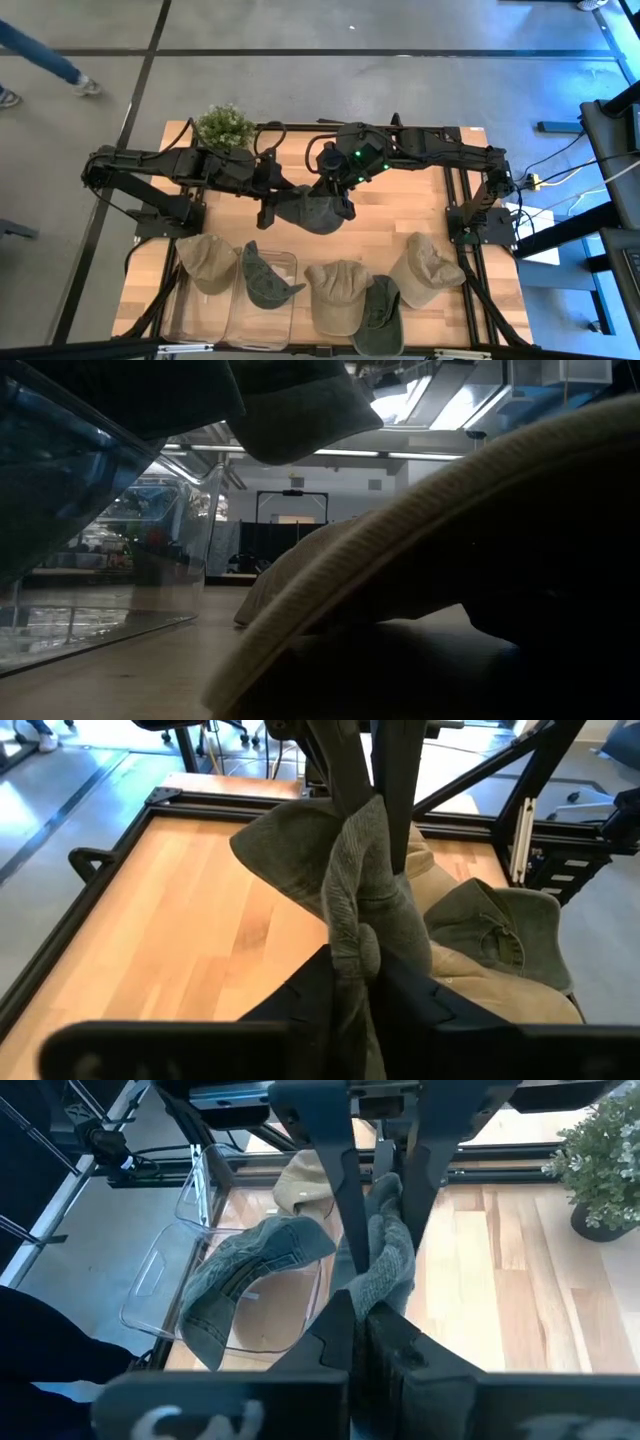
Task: Pick & Place hat
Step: Put the top black cap into the right transparent bin
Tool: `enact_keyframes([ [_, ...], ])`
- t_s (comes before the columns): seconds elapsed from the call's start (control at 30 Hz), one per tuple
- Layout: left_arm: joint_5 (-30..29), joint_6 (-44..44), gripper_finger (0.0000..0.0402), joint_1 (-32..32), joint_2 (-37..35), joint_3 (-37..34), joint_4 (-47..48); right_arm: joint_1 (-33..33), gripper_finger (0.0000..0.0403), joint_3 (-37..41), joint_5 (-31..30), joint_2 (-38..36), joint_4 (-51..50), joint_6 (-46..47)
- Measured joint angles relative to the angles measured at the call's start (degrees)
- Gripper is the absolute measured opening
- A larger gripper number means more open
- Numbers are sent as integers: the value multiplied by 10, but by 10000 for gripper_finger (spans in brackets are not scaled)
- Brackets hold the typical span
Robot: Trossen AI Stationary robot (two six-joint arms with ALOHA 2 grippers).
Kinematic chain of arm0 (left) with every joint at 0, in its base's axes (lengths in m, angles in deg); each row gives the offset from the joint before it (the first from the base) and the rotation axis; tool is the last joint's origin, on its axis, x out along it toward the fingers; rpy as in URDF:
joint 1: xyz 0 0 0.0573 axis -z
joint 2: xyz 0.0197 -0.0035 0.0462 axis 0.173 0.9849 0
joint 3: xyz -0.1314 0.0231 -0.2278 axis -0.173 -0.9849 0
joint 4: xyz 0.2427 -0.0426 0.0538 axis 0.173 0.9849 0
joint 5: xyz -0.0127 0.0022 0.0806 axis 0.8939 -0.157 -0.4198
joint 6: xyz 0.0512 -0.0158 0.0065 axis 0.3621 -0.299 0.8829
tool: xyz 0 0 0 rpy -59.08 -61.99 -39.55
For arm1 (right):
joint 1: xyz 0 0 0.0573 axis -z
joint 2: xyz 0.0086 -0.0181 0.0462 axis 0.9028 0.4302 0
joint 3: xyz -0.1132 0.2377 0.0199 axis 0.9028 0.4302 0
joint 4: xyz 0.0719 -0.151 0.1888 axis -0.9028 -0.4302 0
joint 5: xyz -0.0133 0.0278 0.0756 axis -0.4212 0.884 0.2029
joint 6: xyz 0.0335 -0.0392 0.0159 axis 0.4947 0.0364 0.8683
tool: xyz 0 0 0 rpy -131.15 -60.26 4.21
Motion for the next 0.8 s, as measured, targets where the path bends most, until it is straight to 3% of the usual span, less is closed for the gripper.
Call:
enact_keyframes([
  [0.17, 1, 0, 27, 0, 0, 0, -1, 0, 8, 0, 0, 0, 0, 0],
  [0.33, 1, 8, 25, 0, 0, 6, 7, 0, 20, 0, 1, 0, -2, -4],
  [0.67, 11, 7, 25, 0, 0, 69, 61, 1, 128, -1, -8, -14, -25, -9],
  [0.8, 54, -17, 25, 0, 0, 79, 76, 5, 158, -33, -23, -54, -68, 10],
])
